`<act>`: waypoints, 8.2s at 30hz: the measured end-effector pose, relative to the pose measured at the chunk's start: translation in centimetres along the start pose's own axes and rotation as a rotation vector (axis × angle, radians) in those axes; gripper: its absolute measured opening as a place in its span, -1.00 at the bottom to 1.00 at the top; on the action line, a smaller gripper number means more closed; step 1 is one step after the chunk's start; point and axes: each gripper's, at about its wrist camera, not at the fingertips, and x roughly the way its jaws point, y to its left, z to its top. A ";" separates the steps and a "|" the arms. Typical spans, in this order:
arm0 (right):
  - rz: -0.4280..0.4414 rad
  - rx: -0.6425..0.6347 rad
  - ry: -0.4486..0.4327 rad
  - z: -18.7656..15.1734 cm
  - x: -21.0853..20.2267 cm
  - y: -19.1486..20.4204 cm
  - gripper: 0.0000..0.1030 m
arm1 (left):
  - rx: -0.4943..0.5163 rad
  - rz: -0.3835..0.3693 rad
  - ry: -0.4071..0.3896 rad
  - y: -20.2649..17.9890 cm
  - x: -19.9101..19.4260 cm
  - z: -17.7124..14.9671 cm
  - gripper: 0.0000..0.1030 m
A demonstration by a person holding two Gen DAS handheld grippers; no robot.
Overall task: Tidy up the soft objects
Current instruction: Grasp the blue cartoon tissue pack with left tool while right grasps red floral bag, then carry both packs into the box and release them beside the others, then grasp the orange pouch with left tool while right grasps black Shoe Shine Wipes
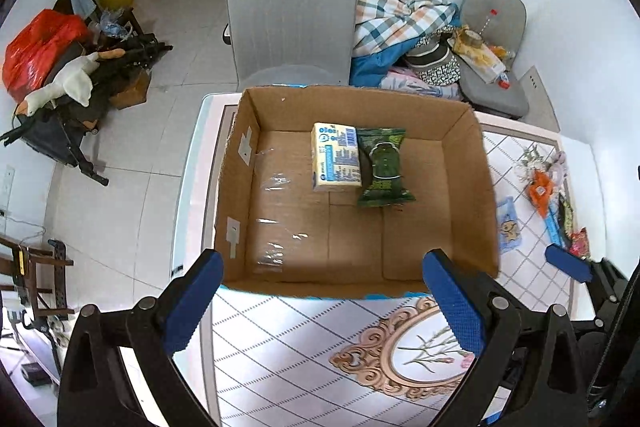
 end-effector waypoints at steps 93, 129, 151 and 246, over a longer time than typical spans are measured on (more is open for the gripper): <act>0.253 0.263 0.033 1.4 -2.0 -16.3 -0.04 | 0.119 -0.185 0.104 -12.4 1.1 5.3 -0.15; -0.172 -0.131 0.183 12.8 18.7 -0.4 0.52 | 0.108 0.093 0.374 3.5 22.7 12.5 0.05; -0.065 -0.012 0.147 9.2 11.7 1.1 1.00 | 0.011 0.005 0.190 4.5 12.8 9.3 0.99; 0.052 0.551 0.104 -2.4 5.2 -39.9 -0.01 | 0.293 -0.292 0.213 -31.4 9.8 4.7 -0.20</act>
